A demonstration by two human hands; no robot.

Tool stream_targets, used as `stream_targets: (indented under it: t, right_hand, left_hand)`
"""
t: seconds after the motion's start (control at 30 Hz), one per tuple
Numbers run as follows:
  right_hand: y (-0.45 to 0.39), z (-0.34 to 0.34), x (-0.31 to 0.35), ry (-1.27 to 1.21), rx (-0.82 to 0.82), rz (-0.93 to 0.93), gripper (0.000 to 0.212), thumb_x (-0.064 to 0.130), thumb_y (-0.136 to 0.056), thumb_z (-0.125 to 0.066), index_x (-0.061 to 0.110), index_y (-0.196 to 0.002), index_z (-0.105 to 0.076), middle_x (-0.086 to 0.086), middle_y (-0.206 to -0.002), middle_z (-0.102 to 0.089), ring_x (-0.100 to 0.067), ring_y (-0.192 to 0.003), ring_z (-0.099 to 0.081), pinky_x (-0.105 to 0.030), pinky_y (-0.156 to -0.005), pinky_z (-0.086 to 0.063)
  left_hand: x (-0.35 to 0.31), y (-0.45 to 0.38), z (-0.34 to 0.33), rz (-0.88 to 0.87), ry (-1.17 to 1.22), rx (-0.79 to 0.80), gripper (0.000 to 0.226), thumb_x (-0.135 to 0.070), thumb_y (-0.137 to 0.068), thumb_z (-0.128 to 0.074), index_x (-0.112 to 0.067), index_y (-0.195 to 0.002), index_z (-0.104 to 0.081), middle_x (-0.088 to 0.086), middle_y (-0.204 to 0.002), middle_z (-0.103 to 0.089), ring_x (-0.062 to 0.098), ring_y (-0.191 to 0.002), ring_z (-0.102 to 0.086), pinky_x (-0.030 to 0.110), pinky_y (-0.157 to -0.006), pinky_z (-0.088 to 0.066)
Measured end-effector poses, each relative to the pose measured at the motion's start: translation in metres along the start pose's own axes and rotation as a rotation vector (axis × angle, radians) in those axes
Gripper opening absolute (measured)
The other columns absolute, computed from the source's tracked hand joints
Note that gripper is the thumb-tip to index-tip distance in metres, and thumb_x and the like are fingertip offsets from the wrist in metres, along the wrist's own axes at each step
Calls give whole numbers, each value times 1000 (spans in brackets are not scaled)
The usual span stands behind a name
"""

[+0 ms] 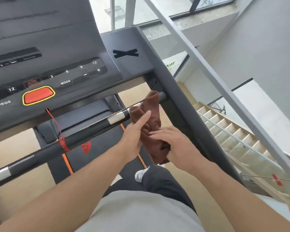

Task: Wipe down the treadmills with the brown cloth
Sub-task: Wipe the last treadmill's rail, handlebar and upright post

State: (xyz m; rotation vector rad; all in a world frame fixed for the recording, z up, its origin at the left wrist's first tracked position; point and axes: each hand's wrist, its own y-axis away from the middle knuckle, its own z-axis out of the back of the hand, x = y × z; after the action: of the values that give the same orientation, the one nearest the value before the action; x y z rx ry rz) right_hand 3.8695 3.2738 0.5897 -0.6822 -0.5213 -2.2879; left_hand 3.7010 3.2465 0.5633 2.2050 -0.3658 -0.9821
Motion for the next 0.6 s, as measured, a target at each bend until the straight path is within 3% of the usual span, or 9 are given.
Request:
stream_targets:
  t: [0.07, 0.13, 0.2, 0.27, 0.33, 0.37, 0.47, 0.6]
  right_hand:
    - [20, 2, 5, -19, 219, -26, 70, 13, -79, -85, 35, -141, -59, 24, -146, -47, 4, -137, -28, -9, -113, -26]
    - [34, 9, 6, -109, 354, -100, 70, 38, -76, -89, 45, -137, -56, 36, -142, -40, 16, -134, -27, -3, -109, -25]
    - [40, 16, 4, -284, 133, -227, 57, 46, -72, -90, 44, -120, -60, 28, -123, -58, 9, -117, -53, -16, -101, -43]
    - [43, 22, -6, -408, -126, -375, 63, 45, -73, -89, 42, -124, -52, 20, -118, -61, 0, -98, -64, -22, -86, -51]
    - [51, 27, -19, -473, -96, -374, 89, 45, -76, -87, 50, -147, -34, 28, -135, -49, 2, -105, -62, -18, -85, -52]
    - [58, 28, -24, -485, -22, -339, 89, 44, -78, -86, 54, -148, -32, 32, -136, -48, 4, -110, -60, -17, -87, -51]
    - [84, 32, -37, -473, 58, -252, 33, 34, -89, -78, 52, -113, -64, 31, -101, -70, 7, -98, -64, -11, -80, -48]
    - [136, 31, -64, -349, -88, -333, 11, 45, -89, -75, 38, -89, -66, 18, -82, -70, 0, -80, -66, -16, -66, -51]
  left_hand:
    - [8, 0, -2, -11, -27, -29, 44, -38, -92, -72, -6, -123, -69, 16, -112, -76, 34, -106, -73, 44, -97, -57]
    - [20, 6, -4, -52, -75, -101, 34, -37, -96, -68, -13, -121, -69, 12, -106, -78, 32, -98, -75, 45, -89, -60]
    - [35, 16, -7, -114, -184, -133, 26, -38, -95, -69, -20, -113, -72, 7, -99, -79, 29, -92, -76, 42, -78, -62]
    - [51, 27, -10, -197, -382, -137, 21, -43, -92, -71, -28, -106, -75, -2, -93, -80, 23, -91, -76, 37, -76, -61]
    - [62, 41, -18, -261, -502, -58, 13, -37, -93, -72, -32, -104, -75, -9, -88, -78, 11, -86, -74, 23, -70, -58]
    - [68, 49, -24, -282, -538, 4, 13, -33, -94, -70, -31, -105, -75, -10, -88, -78, 7, -85, -73, 17, -68, -55]
    - [89, 63, -40, -319, -598, 23, 14, -32, -96, -67, -30, -107, -75, -8, -91, -79, 6, -86, -73, 17, -69, -54]
    - [125, 77, -59, -409, -595, -242, 9, -33, -97, -66, -32, -98, -75, -12, -91, -77, -2, -83, -71, 10, -65, -52]
